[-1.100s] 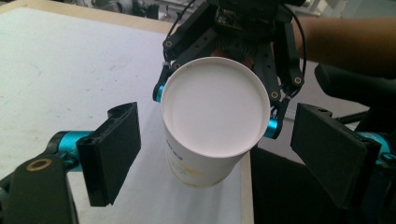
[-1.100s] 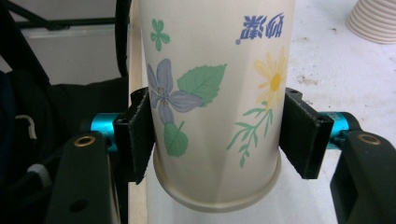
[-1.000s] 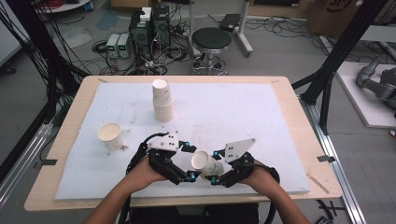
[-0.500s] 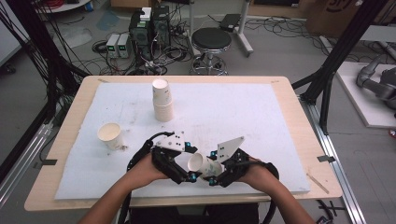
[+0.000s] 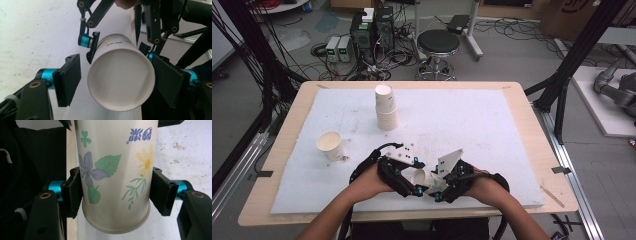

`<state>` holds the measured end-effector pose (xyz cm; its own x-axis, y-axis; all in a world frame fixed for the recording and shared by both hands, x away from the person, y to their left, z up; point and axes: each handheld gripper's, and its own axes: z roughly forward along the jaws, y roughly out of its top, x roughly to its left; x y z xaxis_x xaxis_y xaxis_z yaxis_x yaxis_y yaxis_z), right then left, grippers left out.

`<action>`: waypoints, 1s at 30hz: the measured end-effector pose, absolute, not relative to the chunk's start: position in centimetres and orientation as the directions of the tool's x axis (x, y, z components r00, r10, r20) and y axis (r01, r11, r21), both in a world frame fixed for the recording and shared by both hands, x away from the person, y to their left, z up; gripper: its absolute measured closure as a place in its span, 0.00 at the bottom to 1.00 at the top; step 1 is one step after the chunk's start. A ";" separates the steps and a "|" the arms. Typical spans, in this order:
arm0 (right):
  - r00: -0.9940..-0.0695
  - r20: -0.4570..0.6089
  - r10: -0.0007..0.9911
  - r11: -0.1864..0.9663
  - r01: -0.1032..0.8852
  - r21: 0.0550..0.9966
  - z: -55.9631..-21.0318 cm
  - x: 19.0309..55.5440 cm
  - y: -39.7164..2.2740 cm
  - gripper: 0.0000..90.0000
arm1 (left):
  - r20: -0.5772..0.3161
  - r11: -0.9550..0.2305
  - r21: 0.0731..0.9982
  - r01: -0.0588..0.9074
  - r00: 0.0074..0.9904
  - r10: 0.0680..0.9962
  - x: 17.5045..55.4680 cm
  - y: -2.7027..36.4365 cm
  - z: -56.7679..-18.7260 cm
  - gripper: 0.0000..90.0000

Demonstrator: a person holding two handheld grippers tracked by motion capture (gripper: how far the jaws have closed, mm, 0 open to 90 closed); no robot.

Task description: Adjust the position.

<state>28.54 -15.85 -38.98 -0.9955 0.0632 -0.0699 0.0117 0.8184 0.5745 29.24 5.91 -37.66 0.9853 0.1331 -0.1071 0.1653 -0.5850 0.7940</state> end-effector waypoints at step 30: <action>-0.982 0.005 0.187 0.538 0.107 0.836 -37.4 28.3 -19.5 0.23 | -0.115 -0.440 0.881 0.175 0.981 0.159 29.0 7.8 -37.9 0.41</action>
<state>28.27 -19.49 -37.37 -0.9823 0.1871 0.0053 0.1070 0.5377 0.8363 29.00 7.78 -37.86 0.9806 0.1589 -0.1151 0.1747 -0.4400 0.8808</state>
